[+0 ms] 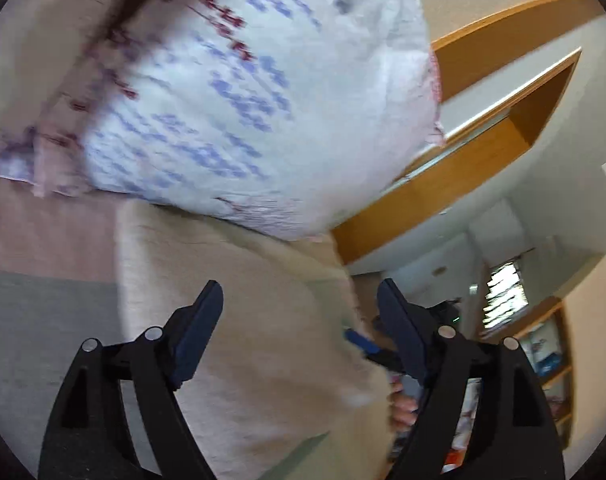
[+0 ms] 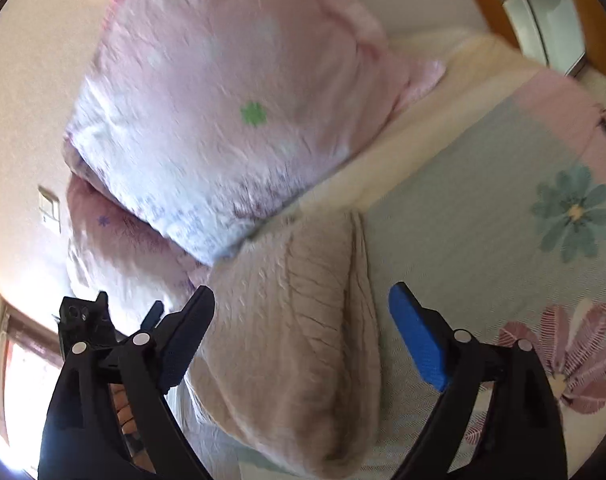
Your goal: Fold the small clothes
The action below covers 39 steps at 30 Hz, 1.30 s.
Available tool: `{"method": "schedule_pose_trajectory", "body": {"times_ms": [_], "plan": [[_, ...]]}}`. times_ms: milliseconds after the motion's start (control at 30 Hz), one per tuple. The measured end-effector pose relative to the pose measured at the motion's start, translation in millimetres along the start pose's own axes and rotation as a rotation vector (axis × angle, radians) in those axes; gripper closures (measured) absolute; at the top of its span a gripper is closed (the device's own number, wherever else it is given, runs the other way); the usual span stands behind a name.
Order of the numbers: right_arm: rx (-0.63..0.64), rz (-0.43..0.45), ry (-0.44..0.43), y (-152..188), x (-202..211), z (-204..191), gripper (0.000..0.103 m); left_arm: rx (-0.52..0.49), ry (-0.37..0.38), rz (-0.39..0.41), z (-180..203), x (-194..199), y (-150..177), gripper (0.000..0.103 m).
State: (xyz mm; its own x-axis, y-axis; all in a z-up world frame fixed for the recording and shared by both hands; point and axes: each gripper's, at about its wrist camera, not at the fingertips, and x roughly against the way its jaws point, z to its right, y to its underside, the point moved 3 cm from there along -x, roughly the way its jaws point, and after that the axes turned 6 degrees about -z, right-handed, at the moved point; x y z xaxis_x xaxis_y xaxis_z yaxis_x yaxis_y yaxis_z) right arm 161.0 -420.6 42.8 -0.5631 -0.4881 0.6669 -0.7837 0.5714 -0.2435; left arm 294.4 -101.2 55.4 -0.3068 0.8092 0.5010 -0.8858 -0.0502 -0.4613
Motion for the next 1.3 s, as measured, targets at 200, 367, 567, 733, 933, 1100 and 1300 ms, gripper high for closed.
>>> {"method": "schedule_pose_trajectory", "body": {"times_ms": [200, 367, 567, 733, 933, 1100, 1300], "plan": [[-0.023, -0.197, 0.035, 3.4, -57.9, 4.0, 0.024, 0.068, -0.189, -0.174, -50.7, -20.1, 35.7, 0.023], [-0.08, -0.213, -0.129, 13.5, -68.1, 7.2, 0.073, 0.066, -0.134, -0.171, -43.5, -51.7, 44.4, 0.044], [0.059, -0.19, -0.273, 39.5, -57.5, -58.7, 0.082, -0.052, -0.018, -0.165, -45.7, 19.9, 52.4, 0.068], [0.294, -0.294, -0.227, 80.3, -113.9, -137.1, 0.081, -0.227, -0.247, -0.128, -68.9, 98.3, 72.5, 0.054], [0.204, -0.285, -0.141, 87.1, -142.5, -134.8, 0.054, -0.173, -0.337, -0.06, -94.9, 119.7, 82.6, 0.036], [0.193, -0.206, 0.052, 70.0, -145.9, -118.5, 0.089, -0.191, -0.379, -0.051, -100.5, 107.9, 80.2, 0.03], [0.26, -0.009, 0.116, 71.4, -92.7, -136.3, 0.077, -0.214, -0.453, 0.008, -80.5, 131.1, 93.8, 0.029]]}}
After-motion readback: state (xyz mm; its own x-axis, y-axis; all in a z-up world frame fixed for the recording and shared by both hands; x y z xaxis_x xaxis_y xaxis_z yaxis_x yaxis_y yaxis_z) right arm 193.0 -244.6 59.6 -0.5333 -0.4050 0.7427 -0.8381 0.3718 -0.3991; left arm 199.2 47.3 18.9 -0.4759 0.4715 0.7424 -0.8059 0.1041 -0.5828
